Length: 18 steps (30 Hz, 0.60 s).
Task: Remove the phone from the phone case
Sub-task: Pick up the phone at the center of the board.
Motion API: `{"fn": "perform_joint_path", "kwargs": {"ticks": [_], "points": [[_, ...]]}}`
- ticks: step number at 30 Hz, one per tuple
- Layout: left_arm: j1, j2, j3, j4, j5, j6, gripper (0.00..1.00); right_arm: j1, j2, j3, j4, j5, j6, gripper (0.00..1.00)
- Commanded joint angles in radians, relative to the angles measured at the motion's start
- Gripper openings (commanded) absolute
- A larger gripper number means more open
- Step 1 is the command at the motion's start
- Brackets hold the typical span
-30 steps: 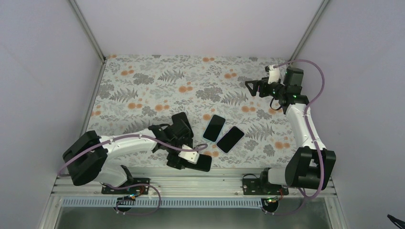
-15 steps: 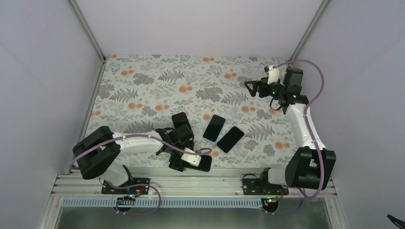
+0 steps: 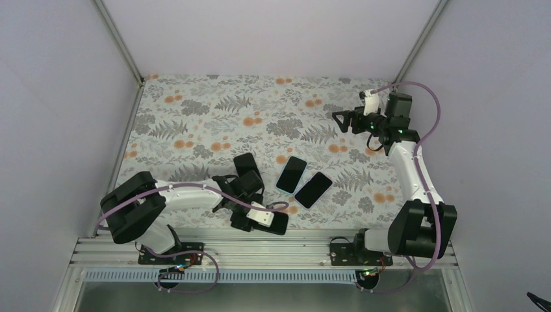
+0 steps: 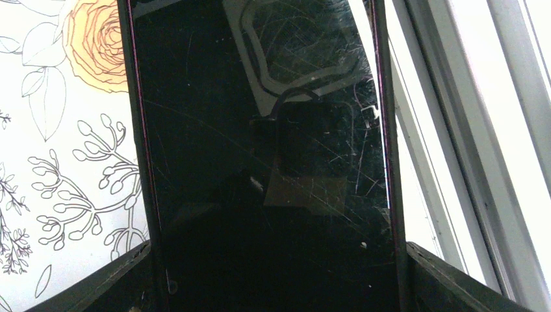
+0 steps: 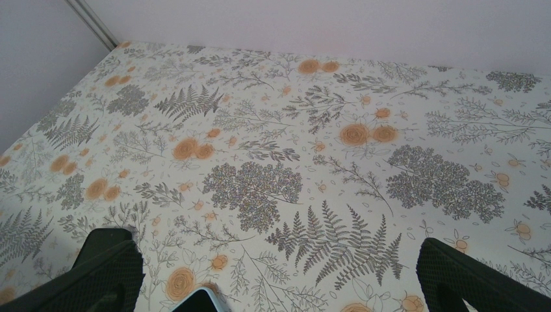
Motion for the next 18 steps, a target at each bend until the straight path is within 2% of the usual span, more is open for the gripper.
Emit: {"fn": "perform_joint_path", "kwargs": {"ticks": [1,5,11,18], "points": [[-0.003,0.009,0.013,0.025,-0.02,-0.022,0.67,0.005,0.007,0.009,0.001,-0.009,-0.008,0.99],[-0.003,-0.023,0.056,-0.009,-0.028,-0.032,0.55,0.005,0.01,0.016,0.003,-0.012,-0.007,0.99],[0.003,-0.083,0.149,-0.104,-0.07,-0.012,0.49,0.008,0.038,0.045,0.002,-0.022,0.027,0.99],[0.016,-0.183,0.181,-0.164,-0.117,0.132,0.44,0.026,0.01,-0.016,0.055,-0.019,0.129,0.99]]}}
